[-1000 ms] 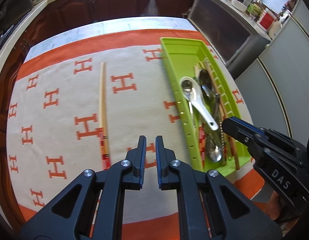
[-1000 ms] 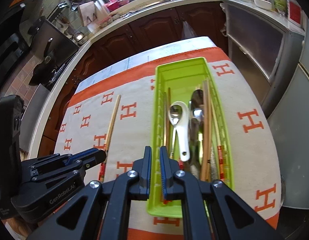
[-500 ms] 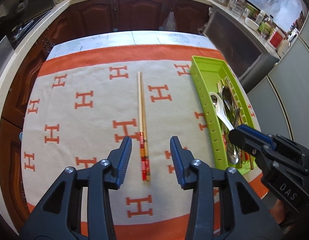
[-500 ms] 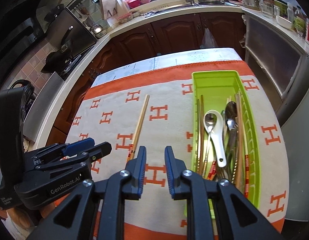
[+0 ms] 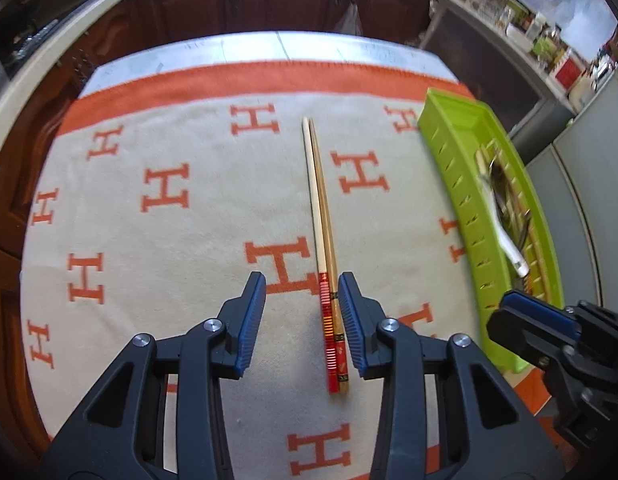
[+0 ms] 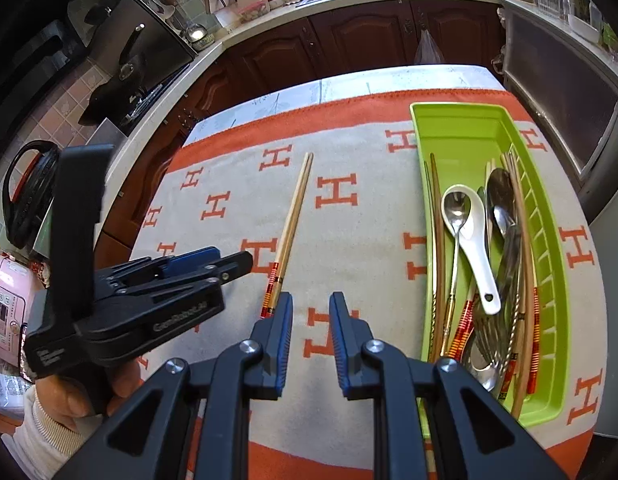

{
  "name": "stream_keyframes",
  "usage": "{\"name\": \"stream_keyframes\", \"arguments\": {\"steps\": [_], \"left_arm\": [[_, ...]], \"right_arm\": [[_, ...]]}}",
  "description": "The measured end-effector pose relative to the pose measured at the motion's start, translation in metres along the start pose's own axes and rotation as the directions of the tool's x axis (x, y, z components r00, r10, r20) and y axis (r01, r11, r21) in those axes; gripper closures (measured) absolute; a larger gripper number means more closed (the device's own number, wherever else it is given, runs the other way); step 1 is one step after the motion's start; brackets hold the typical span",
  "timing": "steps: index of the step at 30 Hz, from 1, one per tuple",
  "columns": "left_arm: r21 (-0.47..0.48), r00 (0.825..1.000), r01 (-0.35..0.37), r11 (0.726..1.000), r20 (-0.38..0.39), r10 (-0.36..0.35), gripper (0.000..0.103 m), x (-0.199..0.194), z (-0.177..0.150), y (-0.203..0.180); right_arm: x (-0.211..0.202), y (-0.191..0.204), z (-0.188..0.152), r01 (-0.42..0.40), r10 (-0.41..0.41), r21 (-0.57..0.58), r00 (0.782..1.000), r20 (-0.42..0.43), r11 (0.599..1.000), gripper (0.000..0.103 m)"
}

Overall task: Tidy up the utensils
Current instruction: 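Grasp the red-banded light wooden chopstick with the left gripper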

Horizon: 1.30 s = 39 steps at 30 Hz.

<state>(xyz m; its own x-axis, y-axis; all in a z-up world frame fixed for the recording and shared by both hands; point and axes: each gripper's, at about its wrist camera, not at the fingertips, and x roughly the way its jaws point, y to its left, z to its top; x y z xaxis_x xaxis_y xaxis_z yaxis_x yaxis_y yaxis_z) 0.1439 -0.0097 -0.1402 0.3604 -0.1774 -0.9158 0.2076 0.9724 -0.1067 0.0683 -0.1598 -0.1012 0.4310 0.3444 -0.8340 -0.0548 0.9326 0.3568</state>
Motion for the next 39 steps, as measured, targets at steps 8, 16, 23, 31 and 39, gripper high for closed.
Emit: {"name": "stream_keyframes", "arguments": {"steps": [8, 16, 23, 31, 39], "left_arm": [[0.053, 0.998, -0.031, 0.998, -0.055, 0.034, 0.069, 0.034, -0.011, -0.006], [0.051, 0.998, -0.035, 0.998, -0.044, 0.037, 0.069, 0.039, -0.011, -0.003], [0.081, 0.997, -0.055, 0.995, -0.056, 0.059, 0.069, 0.048, -0.005, -0.018], [0.105, 0.998, -0.059, 0.993, -0.023, 0.062, 0.099, 0.051, -0.002, -0.034], [-0.024, 0.999, -0.017, 1.000, -0.029, 0.016, 0.100, 0.039, -0.003, -0.003]], "right_arm": [[0.015, 0.001, -0.005, -0.003, 0.004, 0.003, 0.999, -0.035, 1.000, 0.084], [0.024, -0.001, -0.008, -0.008, 0.009, 0.013, 0.998, -0.056, 1.000, 0.084], [0.024, -0.006, -0.009, -0.004, 0.005, 0.025, 0.999, -0.052, 1.000, 0.084], [0.029, -0.008, -0.010, -0.008, 0.010, 0.033, 0.998, -0.063, 0.999, 0.085], [0.051, 0.008, 0.004, -0.004, 0.004, -0.003, 0.997, -0.083, 1.000, 0.084]]}}
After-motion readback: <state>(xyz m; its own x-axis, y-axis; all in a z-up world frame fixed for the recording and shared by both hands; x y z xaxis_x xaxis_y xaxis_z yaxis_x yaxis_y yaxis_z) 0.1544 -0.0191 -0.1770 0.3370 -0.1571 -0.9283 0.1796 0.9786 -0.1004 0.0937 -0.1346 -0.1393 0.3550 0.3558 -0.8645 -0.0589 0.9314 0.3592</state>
